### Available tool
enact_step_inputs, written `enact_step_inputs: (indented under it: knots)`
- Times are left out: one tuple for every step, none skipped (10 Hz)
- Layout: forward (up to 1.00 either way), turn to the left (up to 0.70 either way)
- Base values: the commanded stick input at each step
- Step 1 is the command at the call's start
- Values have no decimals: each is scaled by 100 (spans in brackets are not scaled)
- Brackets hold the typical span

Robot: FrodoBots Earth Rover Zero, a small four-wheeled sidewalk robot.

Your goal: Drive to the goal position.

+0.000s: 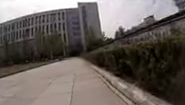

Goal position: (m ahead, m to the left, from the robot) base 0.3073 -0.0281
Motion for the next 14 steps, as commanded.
enact_step_inputs:
  knots:
    - [70, 33]
    - [70, 35]
    - [70, 35]
    - [70, 35]
    - [70, 34]
    - [69, 0]
    - [62, 0]
    - [55, 0]
    - [48, 0]
    - [41, 0]
    - [34, 0]
    - [27, 0]
    - [20, 0]
    - [13, 0]
